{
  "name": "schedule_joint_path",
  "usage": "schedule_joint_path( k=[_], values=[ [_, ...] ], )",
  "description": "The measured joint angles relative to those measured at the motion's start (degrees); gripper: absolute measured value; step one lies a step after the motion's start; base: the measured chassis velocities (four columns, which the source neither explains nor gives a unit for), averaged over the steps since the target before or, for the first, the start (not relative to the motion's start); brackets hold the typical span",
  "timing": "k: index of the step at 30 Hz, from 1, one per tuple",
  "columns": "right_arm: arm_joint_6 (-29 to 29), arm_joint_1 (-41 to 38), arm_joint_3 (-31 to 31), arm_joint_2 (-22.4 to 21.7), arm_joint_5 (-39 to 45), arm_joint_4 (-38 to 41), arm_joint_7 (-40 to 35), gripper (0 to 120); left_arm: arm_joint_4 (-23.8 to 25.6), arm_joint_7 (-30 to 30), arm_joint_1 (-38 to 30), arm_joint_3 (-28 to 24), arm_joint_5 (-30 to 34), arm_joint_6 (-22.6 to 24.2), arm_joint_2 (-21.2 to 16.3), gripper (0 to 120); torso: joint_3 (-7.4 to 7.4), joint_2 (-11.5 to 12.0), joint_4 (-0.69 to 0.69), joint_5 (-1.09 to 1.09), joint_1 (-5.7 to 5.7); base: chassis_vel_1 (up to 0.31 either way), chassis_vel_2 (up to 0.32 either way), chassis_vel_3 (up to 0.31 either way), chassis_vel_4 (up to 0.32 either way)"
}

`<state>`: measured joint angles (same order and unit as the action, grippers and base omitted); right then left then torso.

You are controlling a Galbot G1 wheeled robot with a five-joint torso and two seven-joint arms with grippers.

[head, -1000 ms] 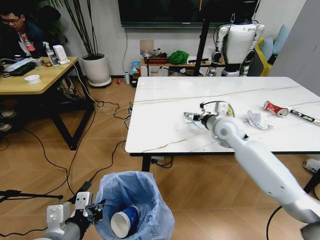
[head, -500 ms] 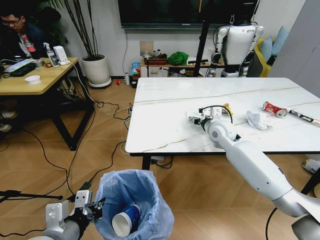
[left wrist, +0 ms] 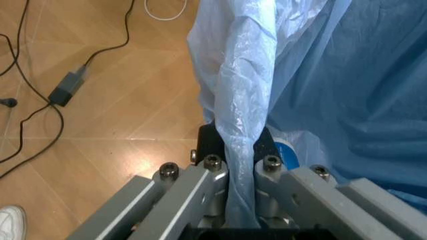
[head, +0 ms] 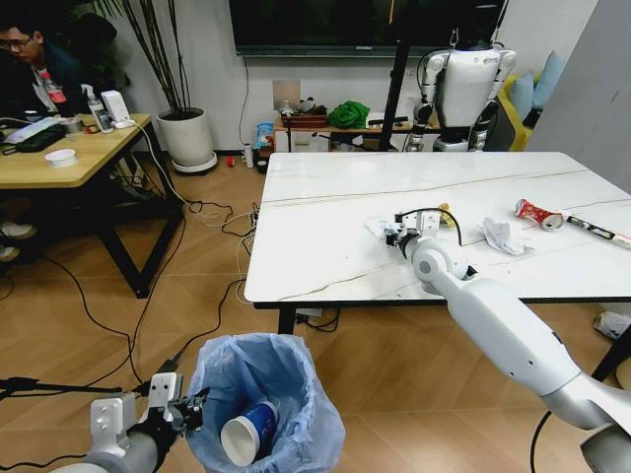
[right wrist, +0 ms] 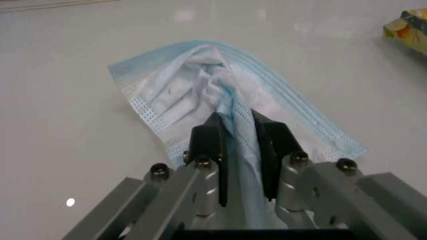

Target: Pick up the trash bin and place the trash from the table into it.

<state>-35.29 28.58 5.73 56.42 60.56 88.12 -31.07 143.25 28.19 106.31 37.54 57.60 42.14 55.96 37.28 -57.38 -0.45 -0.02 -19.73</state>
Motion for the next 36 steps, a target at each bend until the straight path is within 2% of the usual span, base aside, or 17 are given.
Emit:
schedule_joint_path(
  k=[2,7,8,11,12,15,17,20,23,26,36],
  values=[
    [0.27,0.71,-0.86,-0.71,0.05,1.85,0.69,1,0.0,-0.02,0.09,0.02,-0.02,0.0,0.05,0,0.03,0.02,0.03,-0.04,-0.01,0.0,0.0,0.0,0.0],
    [0.58,2.3,-3.49,-2.58,1.02,7.87,3.49,0,0.0,-0.02,0.13,0.08,-0.03,0.0,0.03,0,0.05,0.04,0.04,-0.04,-0.04,0.0,0.0,0.0,0.0],
    [0.94,3.09,-4.85,-3.46,1.56,10.76,4.65,0,0.0,-0.02,0.15,0.07,-0.03,0.0,0.02,0,0.02,0.03,0.02,0.03,-0.03,0.0,0.0,0.0,0.0],
    [1.72,5.64,-8.49,-5.83,3.54,18.51,9.19,0,0.0,-0.01,0.18,0.04,-0.03,0.0,-0.04,0,0.01,0.03,0.0,-0.01,-0.02,0.0,0.0,0.0,0.0],
    [1.72,5.64,-8.49,-5.83,3.54,18.51,9.19,0,0.0,-0.01,0.18,0.04,-0.03,0.0,-0.04,0,0.01,0.03,0.0,-0.01,-0.02,0.0,0.0,0.0,0.0],
    [3.07,10.01,-12.58,-9.57,4.78,29.07,17.91,0,0.0,-0.01,0.07,-0.21,-0.06,0.0,-0.11,0,-0.01,0.01,-0.01,0.01,0.0,0.0,0.0,0.0,0.0],
    [3.3,11.45,-13.39,-10.55,5.13,31.92,19.64,0,0.0,0.0,0.06,-0.29,-0.07,0.0,-0.11,0,-0.01,0.01,-0.01,0.02,0.0,0.0,0.0,0.0,0.0],
    [3.7,18.34,-16.2,-13.46,5.42,41.79,26.0,0,0.0,0.02,0.09,-0.42,-0.07,0.0,-0.22,0,-0.02,0.0,-0.01,0.01,0.01,0.0,0.0,0.0,0.0],
    [3.69,22.21,-17.4,-14.79,5.17,46.29,29.1,0,0.0,0.14,0.05,-0.39,0.19,0.0,-0.32,0,-0.02,-0.01,-0.02,0.02,0.01,0.0,0.0,0.0,0.0],
    [3.51,27.88,-17.32,-16.67,3.49,53.57,30.31,0,0.0,0.45,0.04,-0.4,0.44,0.0,-0.54,0,-0.02,-0.02,-0.02,0.02,0.01,0.0,0.0,0.0,0.0],
    [3.11,36.11,-9.99,-17.45,-8.69,55.9,29.46,0,0.0,0.86,-0.65,-1.75,0.66,0.0,-1.42,0,-0.01,-0.02,-0.02,0.01,0.01,0.0,0.0,0.0,0.0]
  ],
)
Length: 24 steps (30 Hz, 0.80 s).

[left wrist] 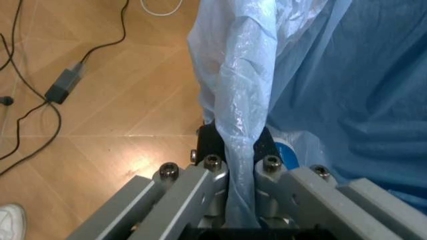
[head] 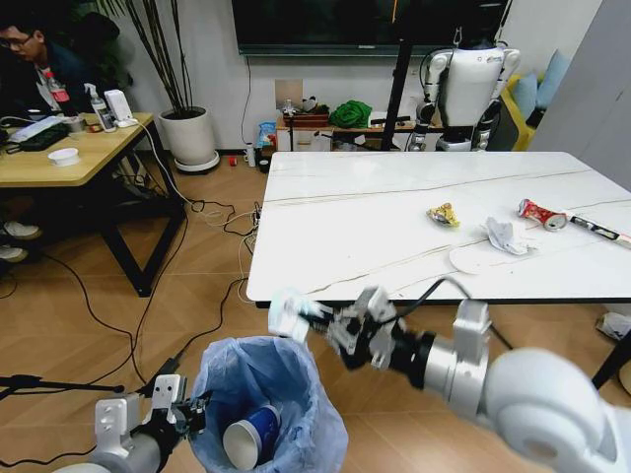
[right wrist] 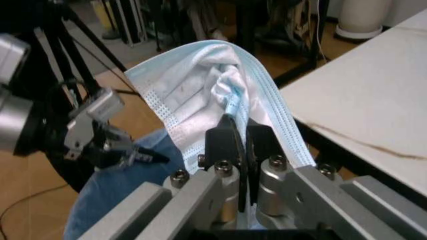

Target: Pick up the trash bin and place the trash from the table into it.

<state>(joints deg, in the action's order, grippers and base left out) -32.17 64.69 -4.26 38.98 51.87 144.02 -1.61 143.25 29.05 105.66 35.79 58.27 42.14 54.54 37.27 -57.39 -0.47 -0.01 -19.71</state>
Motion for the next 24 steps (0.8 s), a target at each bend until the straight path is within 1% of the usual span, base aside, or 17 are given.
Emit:
schedule_joint_path(
  k=[2,4,6,7,8,12,13,16,19,21,22,23,24],
  values=[
    [0.19,0.01,2.33,0.08,-2.49,-0.21,0.3,0,0.0,0.02,-0.86,-0.82,0.06,0.0,-0.61,0,0.0,0.0,0.01,0.01,0.0,0.0,0.0,0.0,0.0],
    [0.57,-0.29,3.4,0.02,-3.56,-0.5,0.7,0,0.0,0.02,-1.48,-1.24,0.16,0.0,-1.12,0,0.0,0.0,0.01,0.01,0.0,0.0,0.0,0.0,0.0],
    [1.19,-1.96,6.45,0.04,-4.98,-1.55,1.06,0,0.0,0.08,-3.28,-2.28,0.66,0.0,-2.24,0,0.0,0.0,0.0,0.02,0.0,0.0,0.0,0.0,0.0],
    [1.3,-2.93,7.78,0.2,-5.12,-2.06,1.06,0,0.0,0.16,-3.99,-2.59,0.87,0.0,-2.63,0,0.0,0.0,0.0,0.01,0.0,0.0,0.0,0.0,0.0],
    [1.3,-2.93,7.78,0.2,-5.12,-2.06,1.06,0,0.0,0.16,-3.99,-2.59,0.87,0.0,-2.63,0,0.0,0.0,0.0,0.01,0.0,0.0,0.0,0.0,0.0],
    [1.44,-7.87,13.63,1.89,-5.16,-5.24,0.31,0,0.0,0.62,-5.79,-3.26,2.17,0.0,-4.09,0,0.01,0.0,0.01,0.01,-0.01,0.0,0.0,0.0,0.0],
    [1.44,-7.87,13.63,1.89,-5.16,-5.24,0.31,0,0.0,0.62,-5.79,-3.26,2.17,0.0,-4.09,0,0.01,0.0,0.01,0.01,-0.01,0.0,0.0,0.0,0.0],
    [1.22,-10.43,17.76,3.48,-5.26,-6.82,-0.99,0,0.0,0.95,-6.51,-4.08,2.4,0.0,-4.42,0,0.01,0.01,0.01,0.01,-0.01,0.0,0.0,0.0,0.0],
    [0.06,-11.19,19.02,4.32,-5.35,-7.15,-1.14,0,0.0,1.1,-6.55,-4.32,2.41,0.0,-4.41,0,0.01,0.01,0.01,0.01,-0.01,0.0,0.0,0.0,0.0],
    [-0.52,-11.67,19.54,4.56,-5.35,-7.17,-1.28,7,0.0,1.13,-6.44,-4.32,2.42,0.0,-4.42,0,0.01,0.01,0.01,0.02,-0.01,0.0,0.0,0.0,0.0],
    [-0.52,-11.67,19.54,4.56,-5.35,-7.17,-1.28,7,0.0,1.13,-6.44,-4.32,2.42,0.0,-4.42,0,0.01,0.01,0.01,0.02,-0.01,0.0,0.0,0.0,0.0],
    [-0.93,-12.01,19.82,4.65,-5.33,-7.17,-1.63,14,0.0,1.15,-6.42,-4.3,2.44,0.0,-4.45,0,0.01,0.01,0.01,0.02,-0.01,0.0,0.0,0.0,0.0],
    [-1.17,-12.25,19.99,4.68,-5.32,-7.23,-1.94,17,0.0,1.17,-6.39,-4.24,2.48,0.0,-4.46,0,0.01,0.01,0.01,0.02,-0.01,0.0,0.0,0.0,0.0]
  ],
)
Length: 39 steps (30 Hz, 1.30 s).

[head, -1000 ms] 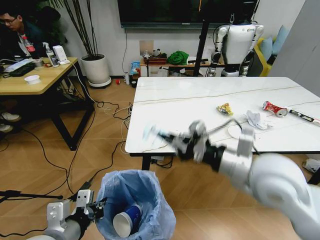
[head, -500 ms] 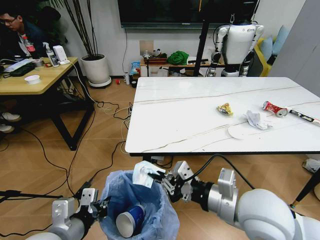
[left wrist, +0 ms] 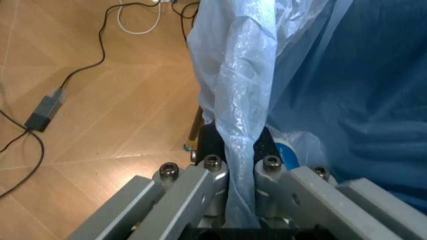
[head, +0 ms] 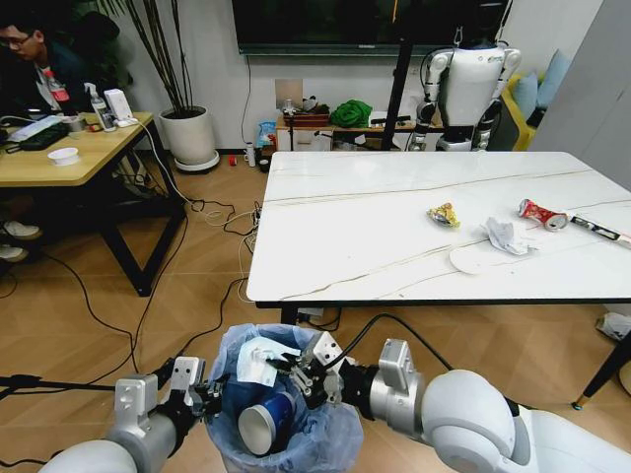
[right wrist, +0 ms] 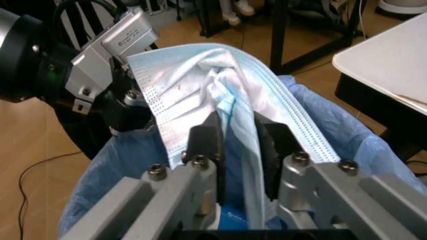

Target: Pick up the trash bin and place the trash from the table into it.

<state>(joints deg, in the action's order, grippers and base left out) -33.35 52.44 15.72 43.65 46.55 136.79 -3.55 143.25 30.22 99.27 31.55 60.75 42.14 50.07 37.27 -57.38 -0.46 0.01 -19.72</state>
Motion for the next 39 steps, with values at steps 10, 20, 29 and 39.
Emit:
schedule_joint_path(
  k=[10,20,29,39],
  values=[
    [-0.4,0.79,-1.08,-1.04,0.19,0.58,-0.16,55,0.0,0.03,-0.41,0.77,0.91,0.0,-0.47,0,0.0,0.0,-0.01,0.0,0.0,0.0,0.0,0.0,0.0],
    [1.03,1.85,-7.98,-0.85,2.33,2.58,-0.98,88,0.0,-0.06,-0.7,0.72,1.07,0.0,-0.27,0,0.0,0.0,0.0,-0.01,0.0,0.0,0.0,0.0,0.0],
    [3.3,5.97,-28.37,-1.04,10.14,3.98,-8.63,100,0.0,-0.33,-0.05,0.64,0.31,0.0,1.46,0,-0.01,0.0,0.0,-0.01,0.0,0.0,0.0,0.0,0.0],
    [4.7,22.53,-45.36,7.74,-4.2,1.17,-6.99,100,0.0,-0.44,1.19,2.39,0.27,0.0,2.18,0,-0.01,0.0,-0.01,-0.01,0.0,0.0,0.0,0.0,0.0]
  ],
)
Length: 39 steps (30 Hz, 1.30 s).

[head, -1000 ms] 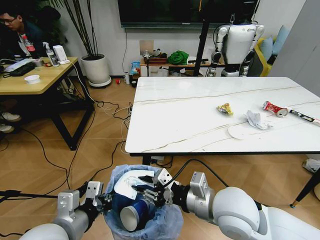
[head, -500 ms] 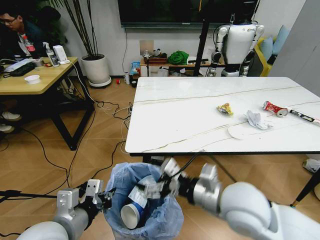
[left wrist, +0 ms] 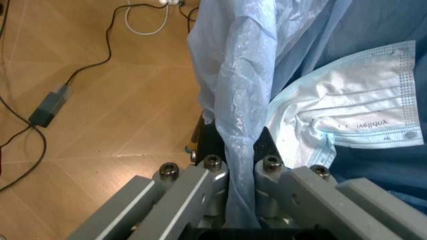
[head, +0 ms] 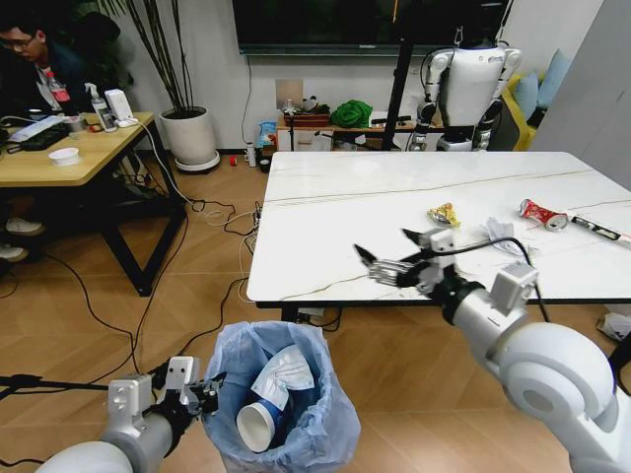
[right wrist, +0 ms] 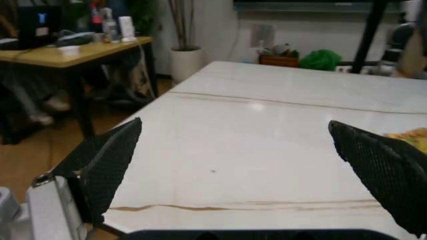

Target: Pick up the trash bin and place the trash from the table into it.

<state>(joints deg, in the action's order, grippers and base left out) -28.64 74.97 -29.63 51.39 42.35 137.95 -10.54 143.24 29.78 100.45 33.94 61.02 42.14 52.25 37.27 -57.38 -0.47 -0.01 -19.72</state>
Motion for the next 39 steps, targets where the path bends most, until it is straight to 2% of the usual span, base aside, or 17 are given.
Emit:
schedule_joint_path(
  k=[1,4,12,23,39],
  values=[
    [0.0,0.0,0.0,0.0,0.0,0.0,0.0,100,0.0,0.0,0.0,0.0,0.0,0.0,0.0,0,0.0,0.0,0.0,0.0,0.0,0.0,0.0,0.0,0.0],
    [0.94,4.07,-5.93,3.55,-4.97,0.01,1.92,100,0.0,0.0,0.46,0.38,0.02,0.0,0.16,0,0.0,0.0,0.0,0.0,0.0,0.0,0.0,0.0,0.0],
    [1.21,5.87,-11.07,6.61,-6.5,0.54,2.17,100,0.0,0.0,0.66,0.68,0.22,0.0,0.23,0,0.0,0.0,0.0,0.0,0.0,0.0,0.0,0.0,0.0],
    [1.17,6.34,-11.21,7.55,-6.67,0.87,2.19,100,0.0,0.0,1.43,0.55,-0.05,0.0,0.84,0,0.0,0.0,0.01,0.0,0.0,-0.004,-0.008,0.009,0.009],
    [1.16,6.71,-11.7,7.68,-6.68,-0.18,2.26,100,0.0,-0.08,1.78,0.5,-0.27,0.0,1.05,0,0.01,0.0,0.01,0.0,0.0,-0.079,-0.082,0.08,0.073]
  ],
)
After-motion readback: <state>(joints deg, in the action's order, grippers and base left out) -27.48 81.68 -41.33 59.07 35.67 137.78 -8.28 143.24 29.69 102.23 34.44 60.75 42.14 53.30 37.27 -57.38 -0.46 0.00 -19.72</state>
